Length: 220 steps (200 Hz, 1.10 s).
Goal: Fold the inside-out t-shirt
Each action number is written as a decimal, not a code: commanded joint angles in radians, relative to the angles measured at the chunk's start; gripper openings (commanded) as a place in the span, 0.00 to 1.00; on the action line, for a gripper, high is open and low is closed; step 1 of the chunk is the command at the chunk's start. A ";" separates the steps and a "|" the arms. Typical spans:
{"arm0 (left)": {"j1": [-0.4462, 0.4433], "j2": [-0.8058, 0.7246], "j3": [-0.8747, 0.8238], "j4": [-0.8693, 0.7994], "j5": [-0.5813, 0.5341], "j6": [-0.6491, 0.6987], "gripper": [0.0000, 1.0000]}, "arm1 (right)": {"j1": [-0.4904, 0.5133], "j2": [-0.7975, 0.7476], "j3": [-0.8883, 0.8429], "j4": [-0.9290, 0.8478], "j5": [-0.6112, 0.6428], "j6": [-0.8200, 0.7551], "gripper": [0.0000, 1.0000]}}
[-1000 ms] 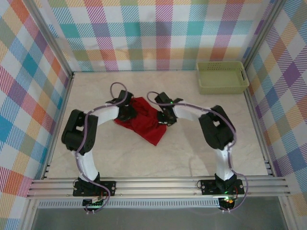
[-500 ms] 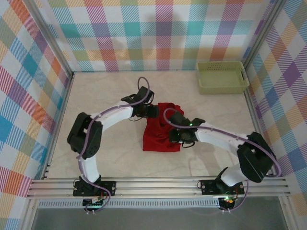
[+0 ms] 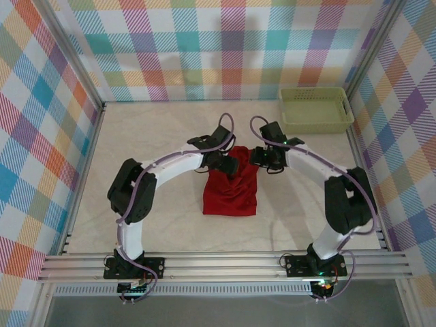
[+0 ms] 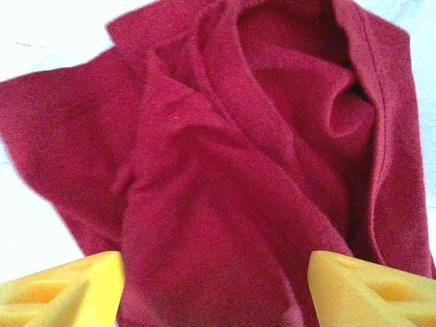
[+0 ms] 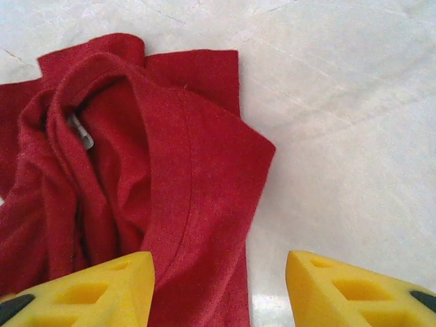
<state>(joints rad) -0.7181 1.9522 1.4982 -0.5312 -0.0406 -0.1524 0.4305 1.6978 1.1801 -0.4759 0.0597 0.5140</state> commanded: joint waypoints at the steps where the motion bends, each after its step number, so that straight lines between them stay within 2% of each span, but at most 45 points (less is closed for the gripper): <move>1: -0.016 0.042 0.064 -0.066 -0.048 0.041 0.68 | -0.005 0.068 0.071 0.020 -0.046 -0.038 0.53; 17: -0.017 0.067 0.077 -0.076 -0.077 0.040 0.60 | -0.004 0.114 0.107 0.019 -0.047 -0.042 0.52; 31: -0.016 0.066 0.070 -0.067 -0.104 0.025 0.49 | -0.003 0.154 0.137 0.009 -0.030 -0.045 0.51; 41: -0.015 0.057 0.059 -0.050 -0.116 0.016 0.41 | -0.004 0.182 0.164 -0.010 -0.011 -0.050 0.48; 59: -0.006 0.035 0.042 -0.015 -0.134 -0.009 0.33 | -0.003 0.229 0.203 -0.027 0.013 -0.063 0.42; 101: 0.058 0.033 0.035 0.026 -0.117 -0.086 0.08 | -0.004 0.298 0.277 -0.062 0.081 -0.096 0.14; 122: 0.106 0.021 0.018 0.039 -0.111 -0.142 0.02 | -0.006 0.288 0.286 -0.067 0.110 -0.118 0.03; 143: 0.176 -0.003 -0.025 0.069 -0.090 -0.227 0.00 | -0.006 0.264 0.289 -0.065 0.123 -0.135 0.00; 165: 0.263 0.004 -0.050 0.100 0.009 -0.299 0.01 | -0.006 0.242 0.299 -0.065 0.124 -0.150 0.00; 181: 0.297 0.039 -0.025 0.090 0.060 -0.306 0.08 | -0.007 0.239 0.310 -0.064 0.122 -0.160 0.00; 201: 0.302 0.076 0.018 0.048 0.053 -0.292 0.14 | -0.009 0.244 0.327 -0.066 0.115 -0.169 0.00; 220: 0.305 0.066 0.019 0.036 0.023 -0.277 0.30 | -0.015 0.248 0.341 -0.066 0.111 -0.171 0.01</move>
<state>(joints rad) -0.4023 2.0102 1.4899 -0.4686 -0.0227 -0.4294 0.4252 1.9865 1.4788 -0.5243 0.1646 0.3687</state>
